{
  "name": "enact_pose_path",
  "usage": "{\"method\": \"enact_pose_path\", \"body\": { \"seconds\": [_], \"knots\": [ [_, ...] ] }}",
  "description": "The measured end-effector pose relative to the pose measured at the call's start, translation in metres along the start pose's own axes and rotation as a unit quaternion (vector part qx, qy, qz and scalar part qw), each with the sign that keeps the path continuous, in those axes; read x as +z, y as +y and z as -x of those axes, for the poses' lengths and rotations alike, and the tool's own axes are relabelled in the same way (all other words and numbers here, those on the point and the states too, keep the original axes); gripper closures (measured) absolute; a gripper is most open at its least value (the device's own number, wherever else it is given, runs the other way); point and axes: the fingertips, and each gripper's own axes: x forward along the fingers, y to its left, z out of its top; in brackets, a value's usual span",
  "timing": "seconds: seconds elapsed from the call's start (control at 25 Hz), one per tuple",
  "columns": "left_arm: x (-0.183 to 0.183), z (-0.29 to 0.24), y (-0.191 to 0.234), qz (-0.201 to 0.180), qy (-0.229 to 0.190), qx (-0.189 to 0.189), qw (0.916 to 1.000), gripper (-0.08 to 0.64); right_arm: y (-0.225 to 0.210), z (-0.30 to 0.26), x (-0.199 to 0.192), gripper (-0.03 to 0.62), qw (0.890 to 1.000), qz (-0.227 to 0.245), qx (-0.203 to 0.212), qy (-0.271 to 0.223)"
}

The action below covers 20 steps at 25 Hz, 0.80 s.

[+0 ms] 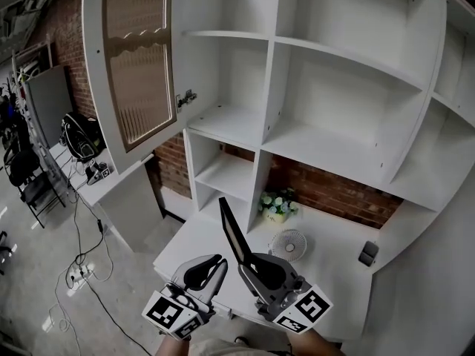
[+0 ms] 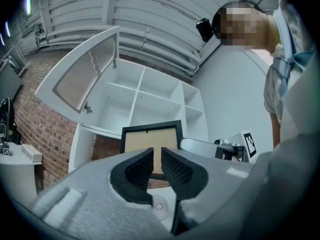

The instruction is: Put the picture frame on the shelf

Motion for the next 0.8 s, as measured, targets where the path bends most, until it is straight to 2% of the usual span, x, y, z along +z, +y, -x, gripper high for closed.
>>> {"method": "enact_pose_path", "body": {
  "seconds": [0.2, 0.8],
  "knots": [
    [0.002, -0.016, 0.016, 0.0, -0.005, -0.014, 0.9999, 0.506, -0.014, -0.015, 0.002, 0.508, 1.0, 0.017, -0.005, 0.003],
    [0.024, -0.044, 0.09, 0.009, -0.009, -0.064, 0.9979, 0.506, -0.05, -0.085, 0.013, 0.508, 0.997, 0.057, -0.054, -0.001]
  ]
}}
